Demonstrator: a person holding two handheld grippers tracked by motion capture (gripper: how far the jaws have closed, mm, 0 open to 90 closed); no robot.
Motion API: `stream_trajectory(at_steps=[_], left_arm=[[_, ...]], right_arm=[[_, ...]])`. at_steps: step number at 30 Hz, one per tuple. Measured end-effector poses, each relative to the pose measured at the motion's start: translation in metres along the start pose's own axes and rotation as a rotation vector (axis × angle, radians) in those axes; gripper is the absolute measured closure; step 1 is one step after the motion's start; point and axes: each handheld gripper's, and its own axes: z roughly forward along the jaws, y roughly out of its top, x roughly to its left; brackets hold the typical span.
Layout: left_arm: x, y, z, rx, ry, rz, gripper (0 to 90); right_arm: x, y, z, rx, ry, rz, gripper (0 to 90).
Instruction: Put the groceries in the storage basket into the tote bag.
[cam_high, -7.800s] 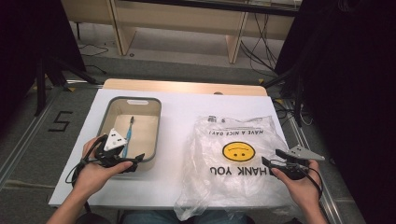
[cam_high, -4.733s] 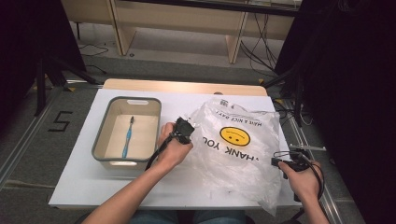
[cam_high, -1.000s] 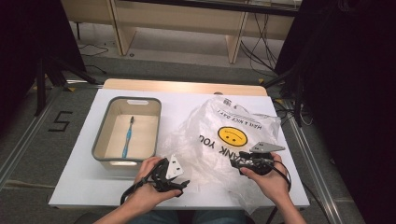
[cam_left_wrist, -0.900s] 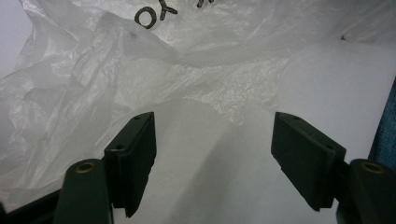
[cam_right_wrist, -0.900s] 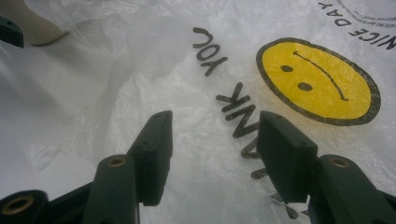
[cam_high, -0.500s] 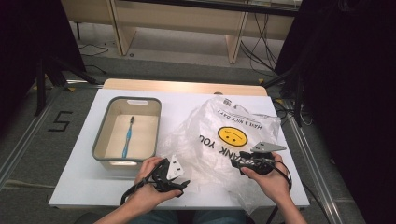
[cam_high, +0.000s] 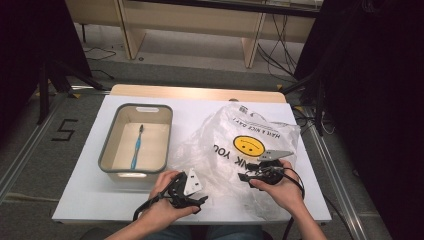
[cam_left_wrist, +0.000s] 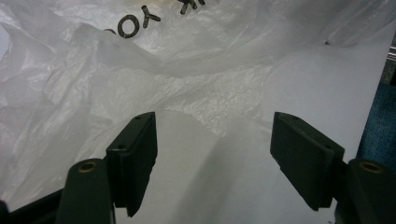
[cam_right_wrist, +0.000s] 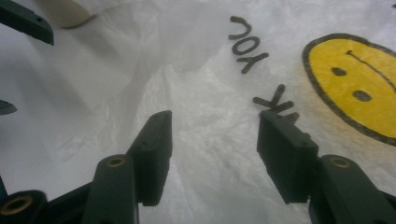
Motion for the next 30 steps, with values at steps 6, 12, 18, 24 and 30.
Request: stream_trajectory(at_steps=[6,12,18,24,30], left_arm=[[-0.006,0.007,0.011,0.017,-0.034,0.011,37.7],[-0.009,0.01,0.027,0.051,-0.058,0.037,41.2],[-0.014,0.009,0.042,0.089,-0.098,0.066,46.5],[-0.012,0.01,0.049,0.093,-0.13,0.037,52.6],[-0.009,0.009,0.05,0.098,-0.16,-0.008,57.3]], right_arm=[[0.006,0.003,0.014,0.076,0.041,-0.05,40.4],[0.005,0.001,0.024,0.179,0.034,-0.105,44.1],[0.006,0.0,0.03,0.247,0.038,-0.155,55.5],[0.005,0.0,0.032,0.267,0.034,-0.162,71.9],[0.006,0.001,0.032,0.275,0.027,-0.168,90.0]])
